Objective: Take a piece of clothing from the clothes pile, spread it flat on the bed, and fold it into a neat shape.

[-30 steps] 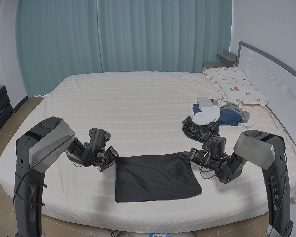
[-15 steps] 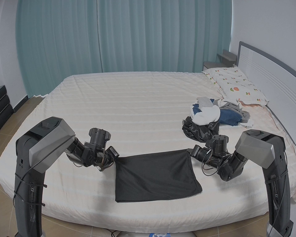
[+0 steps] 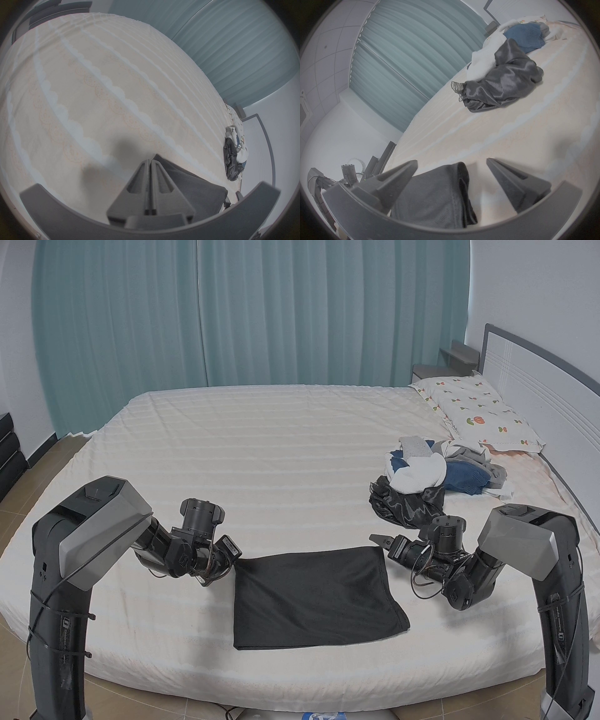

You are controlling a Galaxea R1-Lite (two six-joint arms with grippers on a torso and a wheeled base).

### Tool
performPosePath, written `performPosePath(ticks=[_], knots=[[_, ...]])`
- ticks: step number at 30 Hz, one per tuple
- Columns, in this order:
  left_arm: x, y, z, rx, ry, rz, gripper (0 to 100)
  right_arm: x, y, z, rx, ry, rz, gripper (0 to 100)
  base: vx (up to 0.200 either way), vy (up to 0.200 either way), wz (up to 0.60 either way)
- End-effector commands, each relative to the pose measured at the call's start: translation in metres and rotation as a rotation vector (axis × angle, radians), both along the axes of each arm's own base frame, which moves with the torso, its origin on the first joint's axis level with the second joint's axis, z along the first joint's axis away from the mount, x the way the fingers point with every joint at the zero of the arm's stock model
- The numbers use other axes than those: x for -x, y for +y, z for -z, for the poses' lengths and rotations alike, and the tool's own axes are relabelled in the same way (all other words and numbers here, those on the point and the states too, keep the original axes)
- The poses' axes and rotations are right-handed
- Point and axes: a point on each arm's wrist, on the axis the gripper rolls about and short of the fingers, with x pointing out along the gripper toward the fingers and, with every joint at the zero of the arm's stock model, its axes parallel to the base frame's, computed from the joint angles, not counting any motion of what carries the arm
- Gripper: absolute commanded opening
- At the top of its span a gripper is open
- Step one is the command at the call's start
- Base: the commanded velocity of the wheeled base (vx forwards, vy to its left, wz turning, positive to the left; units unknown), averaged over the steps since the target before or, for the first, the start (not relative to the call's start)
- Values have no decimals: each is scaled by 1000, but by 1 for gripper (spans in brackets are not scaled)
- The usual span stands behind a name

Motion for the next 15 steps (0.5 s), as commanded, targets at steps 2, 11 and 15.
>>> performPosePath(ticks=[2,11,15], knots=[[0,0,0,3,-2,0,100,12,-3,-42,-16,-58,0,100,0,0,0],[-4,3,-7,54,-18,-42,100,75,-21,-46,31,99,-25,100,0,0,0],[-6,6,-11,83,-50,-66,100,98,-25,-29,43,196,-73,100,0,0,0]])
